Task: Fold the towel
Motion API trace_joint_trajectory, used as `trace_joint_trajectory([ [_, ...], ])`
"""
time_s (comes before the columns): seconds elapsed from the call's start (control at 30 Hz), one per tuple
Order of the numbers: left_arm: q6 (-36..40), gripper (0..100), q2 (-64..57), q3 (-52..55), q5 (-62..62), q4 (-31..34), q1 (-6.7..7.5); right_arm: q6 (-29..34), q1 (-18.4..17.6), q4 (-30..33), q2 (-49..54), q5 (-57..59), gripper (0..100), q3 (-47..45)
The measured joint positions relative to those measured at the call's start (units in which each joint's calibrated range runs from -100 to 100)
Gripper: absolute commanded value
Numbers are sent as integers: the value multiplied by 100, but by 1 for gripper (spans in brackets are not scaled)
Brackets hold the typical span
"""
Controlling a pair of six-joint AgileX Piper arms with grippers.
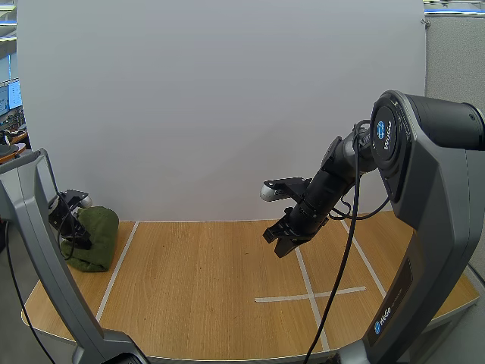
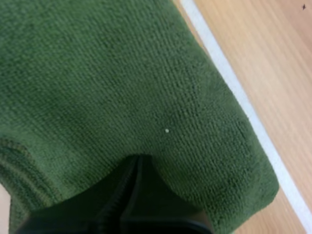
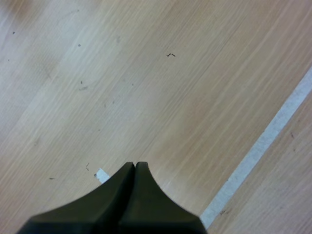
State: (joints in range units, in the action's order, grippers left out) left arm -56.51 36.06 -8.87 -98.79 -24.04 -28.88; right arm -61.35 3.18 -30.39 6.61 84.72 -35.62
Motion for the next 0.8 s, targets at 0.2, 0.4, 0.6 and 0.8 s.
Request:
trace_joint_trajectory([
  [0.2, 0, 0, -24, -62, -16, 52, -13, 0, 0, 0, 0, 0, 0, 0],
  [0.4, -7, 0, -229, -226, -33, 173, -69, 0, 0, 0, 0, 0, 0, 0],
  [0.6, -7, 0, -256, -266, -33, 607, -98, 0, 0, 0, 0, 0, 0, 0],
  [0.8, -7, 0, -71, -277, -33, 659, -98, 0, 0, 0, 0, 0, 0, 0],
])
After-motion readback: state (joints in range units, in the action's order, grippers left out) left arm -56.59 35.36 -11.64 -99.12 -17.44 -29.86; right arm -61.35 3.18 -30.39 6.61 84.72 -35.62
